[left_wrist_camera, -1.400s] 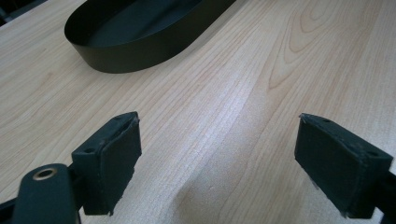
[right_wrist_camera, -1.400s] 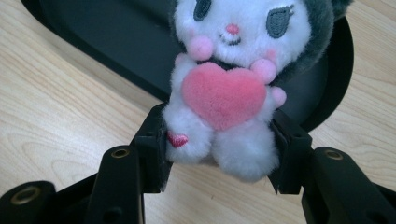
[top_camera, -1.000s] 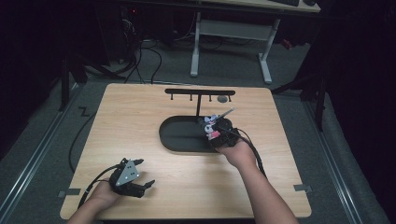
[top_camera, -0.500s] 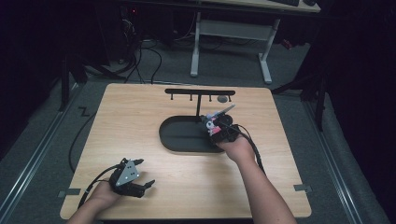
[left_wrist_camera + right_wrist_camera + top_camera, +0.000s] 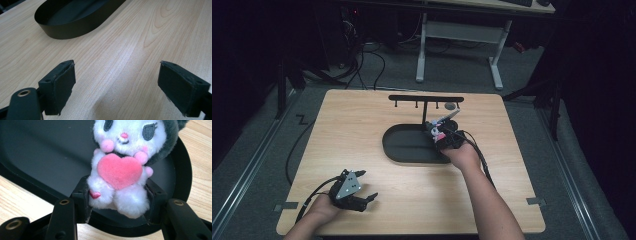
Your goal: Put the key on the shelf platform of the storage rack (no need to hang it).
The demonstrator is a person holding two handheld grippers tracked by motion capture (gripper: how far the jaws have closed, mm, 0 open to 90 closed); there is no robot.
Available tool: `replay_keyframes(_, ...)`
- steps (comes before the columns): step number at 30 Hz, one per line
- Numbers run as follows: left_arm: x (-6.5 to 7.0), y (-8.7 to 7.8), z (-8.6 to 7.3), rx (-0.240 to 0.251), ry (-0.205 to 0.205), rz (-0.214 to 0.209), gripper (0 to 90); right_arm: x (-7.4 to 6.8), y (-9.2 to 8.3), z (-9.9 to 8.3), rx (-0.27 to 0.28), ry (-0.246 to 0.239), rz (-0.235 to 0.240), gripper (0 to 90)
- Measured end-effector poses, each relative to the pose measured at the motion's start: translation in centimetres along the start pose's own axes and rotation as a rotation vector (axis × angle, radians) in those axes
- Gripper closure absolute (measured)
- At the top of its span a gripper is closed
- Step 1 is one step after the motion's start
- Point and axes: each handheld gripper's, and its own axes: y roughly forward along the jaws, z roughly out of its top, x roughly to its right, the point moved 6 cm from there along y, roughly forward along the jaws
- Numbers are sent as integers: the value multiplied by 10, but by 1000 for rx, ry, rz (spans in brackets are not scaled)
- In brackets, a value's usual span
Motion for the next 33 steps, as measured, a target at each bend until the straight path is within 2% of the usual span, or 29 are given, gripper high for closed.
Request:
replay_keyframes(7,0,0,0,0,0,-1,155,-3,7,-3,-26,-5,10,494)
replay_keyframes(8,0,0,0,-1,-1,-2,155,-6,8,-5,-41,-8,24,493)
replay_keyframes(12,0,1,0,-4,-1,-2,155,-12,9,-9,-56,-33,31,492)
replay_keyframes(16,0,1,0,-5,2,-1,155,-15,11,-13,-62,-15,57,491)
replay_keyframes(25,0,1,0,-6,-1,-1,155,-15,19,-15,-68,-9,62,471)
replay_keyframes(29,0,1,0,-6,-4,-2,155,-18,21,-14,-62,-2,76,437)
replay_keyframes(33,0,1,0,-5,-1,-2,155,-21,20,-12,-48,-3,100,334)
